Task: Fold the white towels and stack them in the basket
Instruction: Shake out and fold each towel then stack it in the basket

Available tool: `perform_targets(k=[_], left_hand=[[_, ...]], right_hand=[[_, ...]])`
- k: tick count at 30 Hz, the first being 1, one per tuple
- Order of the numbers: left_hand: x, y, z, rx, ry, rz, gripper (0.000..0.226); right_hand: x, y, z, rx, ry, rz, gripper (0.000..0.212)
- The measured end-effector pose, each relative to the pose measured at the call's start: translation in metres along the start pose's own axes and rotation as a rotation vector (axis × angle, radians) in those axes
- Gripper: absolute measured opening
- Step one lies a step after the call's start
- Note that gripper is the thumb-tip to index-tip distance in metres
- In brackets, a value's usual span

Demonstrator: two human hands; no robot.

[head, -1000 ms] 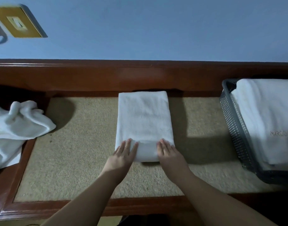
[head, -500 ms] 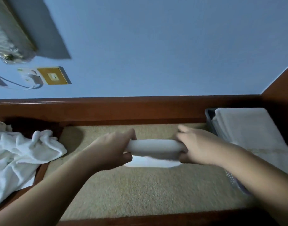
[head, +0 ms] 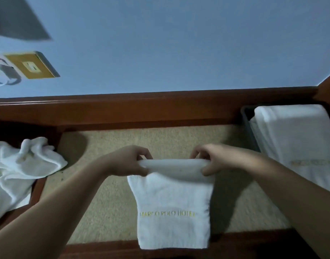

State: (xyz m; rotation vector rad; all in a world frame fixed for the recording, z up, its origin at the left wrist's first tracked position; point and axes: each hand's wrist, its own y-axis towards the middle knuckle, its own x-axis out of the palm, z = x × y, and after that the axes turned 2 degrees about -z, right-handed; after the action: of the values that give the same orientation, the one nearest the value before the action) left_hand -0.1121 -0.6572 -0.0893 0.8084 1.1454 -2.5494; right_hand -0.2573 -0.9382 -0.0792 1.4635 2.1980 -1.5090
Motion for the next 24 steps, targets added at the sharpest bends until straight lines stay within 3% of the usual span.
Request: perform_targets(k=[4,8,14,19,24], left_hand=[[-0.010,0.049,-0.019,-0.034,-0.087,0.043,0.024],[-0.018,0.096,-0.039,-0.104,-0.198,0.135,0.023],[0.012,0.151,-0.075,-0.212,-0.437,0.239,0.032],[0.056,0.165,-0.099,-0.318,-0.656,0.410,0.068],[0.108,0.134,-0.092,-0.401,-0.683,0.492,0.061]], right_hand=[[-0.015,0.048,0.021,0.005,0.090,0.046,0.040],[-0.020,0.089,0.045,0.008,0.364,0.148,0.033],[0.028,0.156,0.078,0.120,0.772,0.348,0.044],[0.069,0.171,0.083,0.274,0.783,0.493,0.060],[0.110,0.148,0.076,0.329,0.817,0.633,0.043]])
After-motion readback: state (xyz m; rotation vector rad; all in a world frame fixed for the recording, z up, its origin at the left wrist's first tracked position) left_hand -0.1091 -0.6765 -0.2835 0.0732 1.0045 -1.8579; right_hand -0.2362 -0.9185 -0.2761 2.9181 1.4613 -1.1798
